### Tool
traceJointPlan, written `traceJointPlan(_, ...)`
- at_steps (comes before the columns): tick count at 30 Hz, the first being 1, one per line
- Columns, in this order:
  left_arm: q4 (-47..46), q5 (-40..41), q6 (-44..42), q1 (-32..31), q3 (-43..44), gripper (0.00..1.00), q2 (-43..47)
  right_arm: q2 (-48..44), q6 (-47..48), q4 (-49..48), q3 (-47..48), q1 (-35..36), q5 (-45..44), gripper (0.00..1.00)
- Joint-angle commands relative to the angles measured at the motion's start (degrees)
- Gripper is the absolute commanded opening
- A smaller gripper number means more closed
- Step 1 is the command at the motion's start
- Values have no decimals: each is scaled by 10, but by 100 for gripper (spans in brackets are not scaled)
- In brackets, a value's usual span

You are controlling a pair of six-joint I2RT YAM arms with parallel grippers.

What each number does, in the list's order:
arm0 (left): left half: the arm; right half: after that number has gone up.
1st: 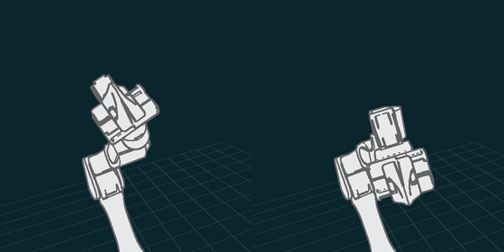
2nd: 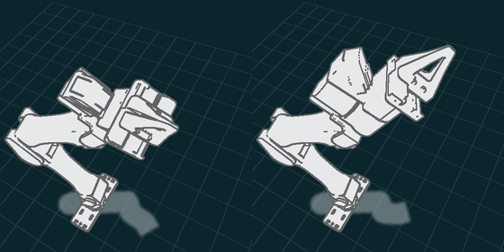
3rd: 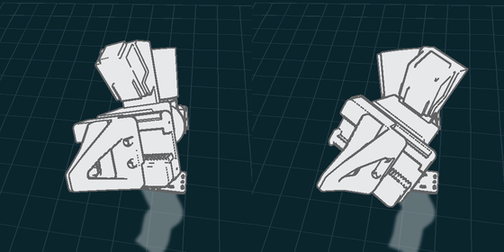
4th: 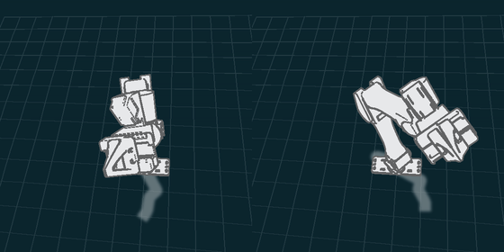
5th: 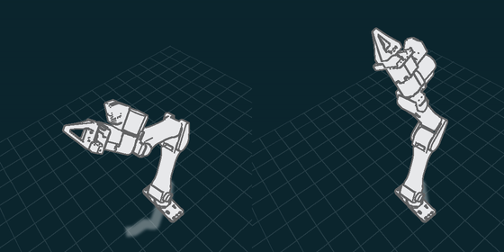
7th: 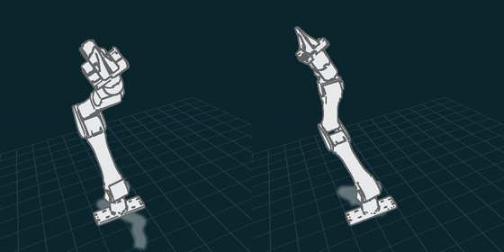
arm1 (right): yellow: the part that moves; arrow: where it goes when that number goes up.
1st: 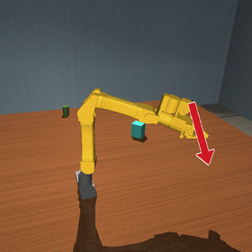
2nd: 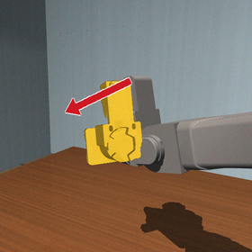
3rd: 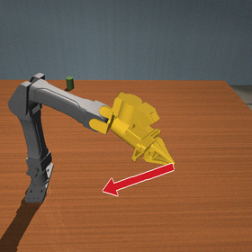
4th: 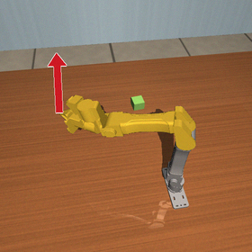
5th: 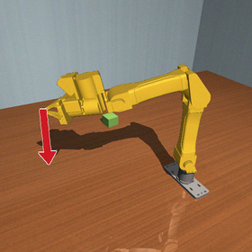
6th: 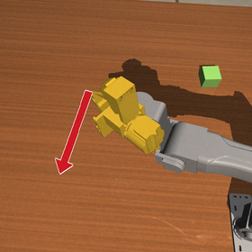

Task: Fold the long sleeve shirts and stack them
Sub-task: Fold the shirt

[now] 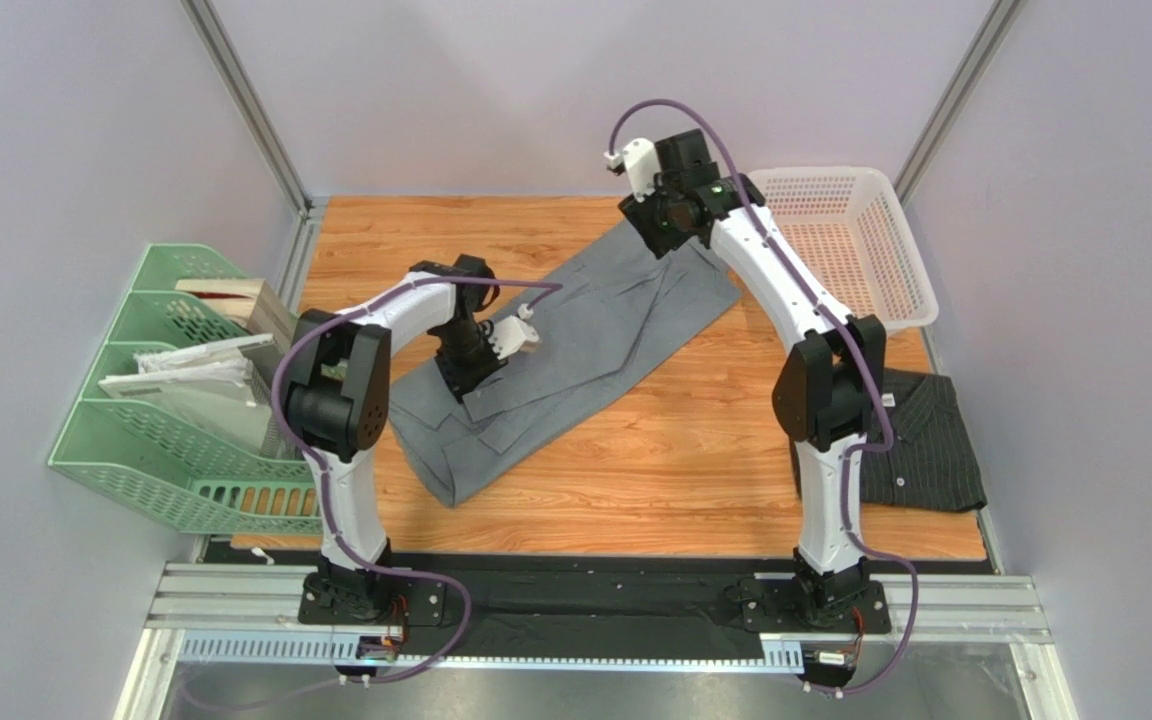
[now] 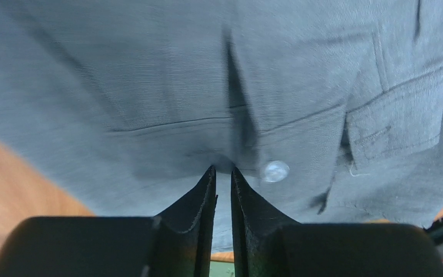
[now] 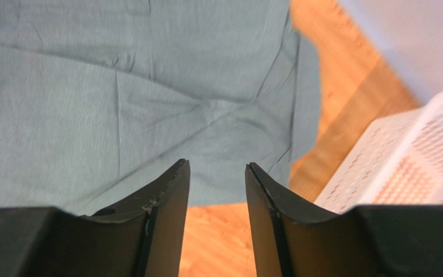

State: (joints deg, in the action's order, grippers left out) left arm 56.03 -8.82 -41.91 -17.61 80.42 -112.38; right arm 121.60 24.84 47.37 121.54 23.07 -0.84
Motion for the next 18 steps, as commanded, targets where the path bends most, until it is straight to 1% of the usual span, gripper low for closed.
traceJointPlan(1, 48, 7, -16, -40, -25, 17, -6, -6, -72, 98, -34, -55, 88, 43)
traceJointPlan(3, 59, -19, 11, -84, -20, 14, -9, 5, -71, 133, -38, -77, 107, 41)
traceJointPlan(4, 71, -31, 22, -101, -8, 13, -12, 11, -67, 146, -34, -82, 110, 39)
traceJointPlan(5, 74, -41, 34, -135, 1, 13, -18, 17, -57, 170, -28, -92, 112, 38)
traceJointPlan(7, 84, -80, 75, -177, 35, 10, -30, 36, -43, 191, -6, -97, 106, 37)
traceJointPlan(9, 92, -126, 120, -199, 65, 9, -45, 53, -27, 215, 10, -100, 90, 35)
traceJointPlan(11, 104, -160, 142, -220, 107, 5, -62, 65, -17, 228, 30, -99, 85, 34)
traceJointPlan(12, 102, -186, 171, -220, 122, 2, -60, 72, -16, 233, 40, -99, 79, 33)
traceJointPlan(13, 73, -190, 192, -208, 120, 0, -34, 89, -15, 238, 49, -99, 79, 33)
traceJointPlan(15, 38, -227, 240, -181, 107, 0, 9, 107, -14, 251, 77, -97, 76, 31)
traceJointPlan(16, 3, -240, 254, -147, 95, 0, 59, 122, -11, 252, 82, -94, 78, 30)
traceJointPlan(17, -9, -256, 263, -130, 91, 1, 85, 128, -5, 253, 85, -90, 79, 30)
traceJointPlan(18, -19, -281, 272, -115, 90, 5, 108, 136, 0, 252, 89, -86, 72, 29)
